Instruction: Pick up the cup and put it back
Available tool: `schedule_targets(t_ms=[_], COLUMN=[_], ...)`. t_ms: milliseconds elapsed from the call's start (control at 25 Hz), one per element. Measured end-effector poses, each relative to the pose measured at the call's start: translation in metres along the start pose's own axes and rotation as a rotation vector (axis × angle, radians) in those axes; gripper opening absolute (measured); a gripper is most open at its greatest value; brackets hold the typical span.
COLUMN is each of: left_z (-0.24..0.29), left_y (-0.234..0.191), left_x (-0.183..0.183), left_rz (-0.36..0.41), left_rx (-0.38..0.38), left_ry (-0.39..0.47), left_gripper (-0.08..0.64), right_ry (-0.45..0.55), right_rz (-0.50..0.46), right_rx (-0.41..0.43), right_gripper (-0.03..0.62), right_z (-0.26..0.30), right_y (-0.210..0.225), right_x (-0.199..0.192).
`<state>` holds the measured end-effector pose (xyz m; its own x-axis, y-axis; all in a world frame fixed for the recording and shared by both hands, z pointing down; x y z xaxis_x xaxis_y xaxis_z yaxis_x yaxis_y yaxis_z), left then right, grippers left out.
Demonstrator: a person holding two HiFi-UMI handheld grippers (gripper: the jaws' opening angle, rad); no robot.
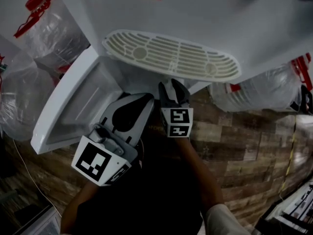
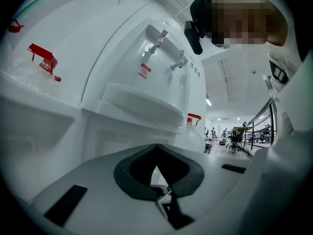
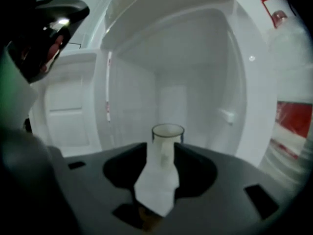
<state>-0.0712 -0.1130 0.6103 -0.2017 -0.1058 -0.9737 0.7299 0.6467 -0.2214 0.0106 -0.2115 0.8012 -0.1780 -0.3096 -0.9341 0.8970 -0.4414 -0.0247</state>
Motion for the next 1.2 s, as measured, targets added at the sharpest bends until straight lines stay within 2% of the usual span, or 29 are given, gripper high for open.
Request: schedule_targets(t_ms=[160,400,600,800,840,960,1200], left_z=[-0.001,0.001,0.000,0.000,0.000,-0.001,-0.001], left_y=[-0.001,-0.003,-0.004,-0.007,-0.008,-0.009,-0.010], left_x=[-0.002,0.004,-0.002,0.001,0.002,0.003,0.003], left_rz=[-0.012,0.000,-0.046,-0.027,-0.021,-0.017,-0.027], left_rx=[0.000,-0.009,0.002,0.002,0.001,0.004,0.006], left_ry=[-0.020,0.027,-0.024,0.011,0.018,0.024,0.023], left_gripper=[0.008,0.008,0.008,0.008,0.008,0.008,0.008], right_ry=[-0.026,-0.050,-0.063,-0.069,-0.072,-0.073,-0.065], right_rz=[0.009,0.011,0.008,0.010,0.007,-0.002,0.009], right_rx=[-0.001,-0.008,-0.023,-0.042,-0.047,-0.063,-0.051], right_gripper=[0.181,0.183,0.183,0.179,0.173,0.089,0.083], right_z=[0.015,0.032,0.038,0.042,0.042,0.042,0.042], right_y=[0.001,0.002,0.002,0.003,0.002,0.003,0.004], right_x=[-0.010,-0.017,-0.021,-0.022,-0.022,-0.024,-0.024])
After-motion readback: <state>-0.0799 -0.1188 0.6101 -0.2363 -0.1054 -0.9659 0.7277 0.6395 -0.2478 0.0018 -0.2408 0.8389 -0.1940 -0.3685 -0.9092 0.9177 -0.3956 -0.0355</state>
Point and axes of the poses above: the fingertips, and each gripper's own axes: z forward along the fingers, y to its right, x out of its top, the point moved 4 cm from there along -z, backward along the fingers, and after that the axes turned 7 degrees about -x, right-handed, at the moved point
